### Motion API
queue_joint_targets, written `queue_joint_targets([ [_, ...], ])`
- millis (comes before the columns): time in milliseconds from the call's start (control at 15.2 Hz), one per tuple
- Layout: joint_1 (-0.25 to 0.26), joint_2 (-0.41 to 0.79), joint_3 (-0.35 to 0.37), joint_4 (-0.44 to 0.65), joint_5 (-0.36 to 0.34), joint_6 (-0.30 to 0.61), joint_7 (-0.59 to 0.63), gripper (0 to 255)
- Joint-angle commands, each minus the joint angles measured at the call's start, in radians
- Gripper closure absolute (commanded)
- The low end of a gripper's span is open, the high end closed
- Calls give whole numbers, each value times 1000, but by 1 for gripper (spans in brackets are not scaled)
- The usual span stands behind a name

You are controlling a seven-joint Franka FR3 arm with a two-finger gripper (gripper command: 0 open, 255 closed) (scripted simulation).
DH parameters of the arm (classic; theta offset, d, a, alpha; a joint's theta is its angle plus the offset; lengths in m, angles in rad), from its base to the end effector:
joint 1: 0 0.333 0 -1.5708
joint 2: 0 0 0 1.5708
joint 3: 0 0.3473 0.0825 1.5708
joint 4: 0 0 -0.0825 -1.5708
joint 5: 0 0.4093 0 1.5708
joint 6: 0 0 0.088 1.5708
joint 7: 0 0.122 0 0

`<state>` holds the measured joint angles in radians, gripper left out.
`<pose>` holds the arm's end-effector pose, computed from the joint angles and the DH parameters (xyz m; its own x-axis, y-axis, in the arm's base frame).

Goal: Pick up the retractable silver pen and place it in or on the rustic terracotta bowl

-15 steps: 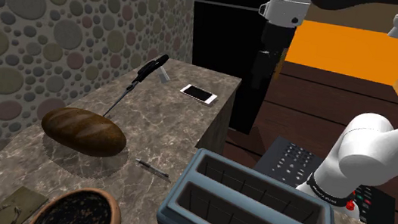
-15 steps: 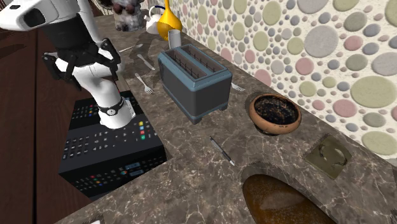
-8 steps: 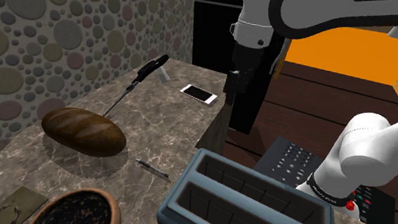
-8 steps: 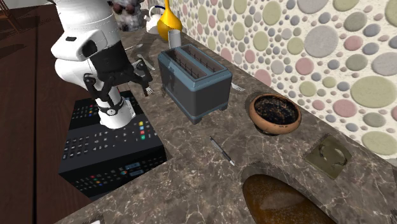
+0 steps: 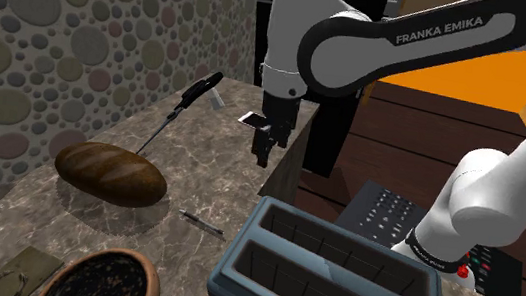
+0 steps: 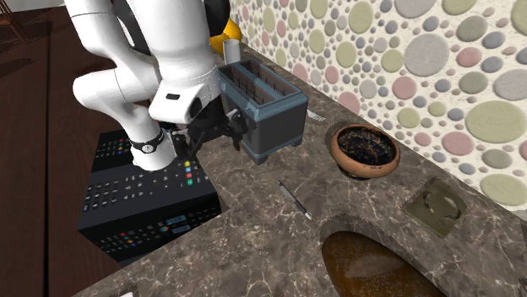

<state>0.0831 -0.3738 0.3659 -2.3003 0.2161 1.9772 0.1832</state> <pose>0.4042 0.2246 0.4916 0.9869 0.1606 0.0171 0.1614 -0.9841 -0.0743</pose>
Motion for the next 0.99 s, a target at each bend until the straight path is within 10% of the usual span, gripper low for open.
queue_joint_targets([
  [0,4,66,31,26,-10,41,27,0],
  [924,99,613,159,347,-275,218,293,0],
])
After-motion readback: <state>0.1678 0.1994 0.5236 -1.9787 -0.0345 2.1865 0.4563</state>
